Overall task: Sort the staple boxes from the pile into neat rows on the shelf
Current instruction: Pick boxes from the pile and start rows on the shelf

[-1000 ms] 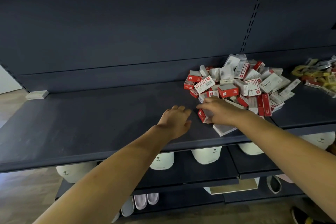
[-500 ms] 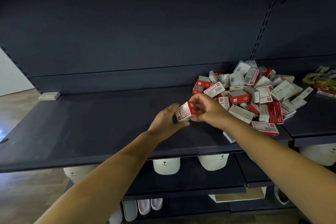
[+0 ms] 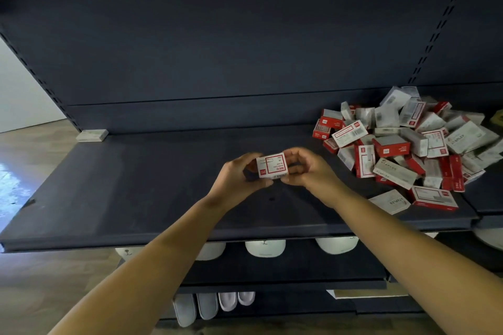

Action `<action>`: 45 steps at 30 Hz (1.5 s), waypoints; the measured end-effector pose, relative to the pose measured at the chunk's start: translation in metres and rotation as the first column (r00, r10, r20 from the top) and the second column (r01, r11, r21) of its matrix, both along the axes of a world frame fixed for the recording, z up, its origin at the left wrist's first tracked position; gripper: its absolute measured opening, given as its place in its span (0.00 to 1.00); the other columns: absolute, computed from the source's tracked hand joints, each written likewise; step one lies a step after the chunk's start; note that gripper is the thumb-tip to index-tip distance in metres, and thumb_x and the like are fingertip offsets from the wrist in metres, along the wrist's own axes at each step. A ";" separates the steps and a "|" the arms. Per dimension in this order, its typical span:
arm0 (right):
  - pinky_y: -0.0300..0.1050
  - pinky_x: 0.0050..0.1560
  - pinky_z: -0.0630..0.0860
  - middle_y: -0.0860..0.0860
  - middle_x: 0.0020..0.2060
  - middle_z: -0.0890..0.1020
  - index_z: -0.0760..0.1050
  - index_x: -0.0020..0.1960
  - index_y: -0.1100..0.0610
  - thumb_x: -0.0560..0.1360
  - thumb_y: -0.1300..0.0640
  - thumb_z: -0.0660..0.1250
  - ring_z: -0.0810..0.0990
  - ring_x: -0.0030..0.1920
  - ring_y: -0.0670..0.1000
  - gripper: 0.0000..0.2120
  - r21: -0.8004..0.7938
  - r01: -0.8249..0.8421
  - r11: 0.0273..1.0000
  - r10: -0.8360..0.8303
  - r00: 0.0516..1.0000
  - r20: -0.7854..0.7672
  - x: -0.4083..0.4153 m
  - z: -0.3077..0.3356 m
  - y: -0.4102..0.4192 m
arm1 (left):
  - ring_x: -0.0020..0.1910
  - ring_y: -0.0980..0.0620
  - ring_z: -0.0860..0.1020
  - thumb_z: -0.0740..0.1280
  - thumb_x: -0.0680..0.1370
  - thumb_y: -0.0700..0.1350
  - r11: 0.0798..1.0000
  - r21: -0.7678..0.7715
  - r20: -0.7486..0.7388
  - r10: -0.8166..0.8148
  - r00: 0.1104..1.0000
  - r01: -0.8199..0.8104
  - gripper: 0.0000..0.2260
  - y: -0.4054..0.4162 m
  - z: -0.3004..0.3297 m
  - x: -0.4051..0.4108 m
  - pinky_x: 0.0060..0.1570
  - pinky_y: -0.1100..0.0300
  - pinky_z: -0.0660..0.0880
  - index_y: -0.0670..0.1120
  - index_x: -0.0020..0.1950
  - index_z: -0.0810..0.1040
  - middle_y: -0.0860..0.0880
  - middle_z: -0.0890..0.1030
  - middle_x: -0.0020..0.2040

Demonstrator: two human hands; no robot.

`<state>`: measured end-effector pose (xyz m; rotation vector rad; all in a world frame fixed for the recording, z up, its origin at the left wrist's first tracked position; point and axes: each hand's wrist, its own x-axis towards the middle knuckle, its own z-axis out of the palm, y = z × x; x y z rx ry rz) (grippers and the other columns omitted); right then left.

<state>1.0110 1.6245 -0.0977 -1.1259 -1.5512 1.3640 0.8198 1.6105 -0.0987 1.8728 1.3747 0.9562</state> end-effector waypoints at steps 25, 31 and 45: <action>0.41 0.46 0.77 0.52 0.39 0.82 0.79 0.45 0.59 0.77 0.62 0.63 0.80 0.42 0.48 0.06 -0.115 0.135 0.984 -0.142 0.989 -0.048 -0.148 0.013 0.065 | 0.40 0.53 0.82 0.71 0.73 0.39 0.856 -0.512 0.508 0.375 0.775 -0.079 0.10 0.034 0.004 -0.090 0.48 0.55 0.77 0.46 0.49 0.72 0.48 0.82 0.43; 0.38 0.62 0.69 0.47 0.63 0.74 0.66 0.70 0.53 0.72 0.67 0.62 0.71 0.63 0.44 0.28 0.095 -0.211 0.973 0.153 0.893 0.423 -0.167 0.019 0.065 | 0.41 0.53 0.83 0.70 0.75 0.41 0.842 -0.526 0.528 0.434 0.730 -0.120 0.05 0.037 -0.001 -0.116 0.48 0.56 0.78 0.44 0.50 0.78 0.47 0.83 0.43; 0.36 0.53 0.62 0.52 0.55 0.72 0.72 0.63 0.59 0.70 0.59 0.72 0.69 0.59 0.50 0.23 0.505 -0.221 0.835 -0.129 0.812 0.569 -0.218 0.003 0.075 | 0.44 0.50 0.79 0.60 0.73 0.31 0.799 -0.580 0.516 0.513 0.686 -0.162 0.13 0.042 -0.005 -0.164 0.42 0.58 0.74 0.43 0.55 0.72 0.45 0.81 0.46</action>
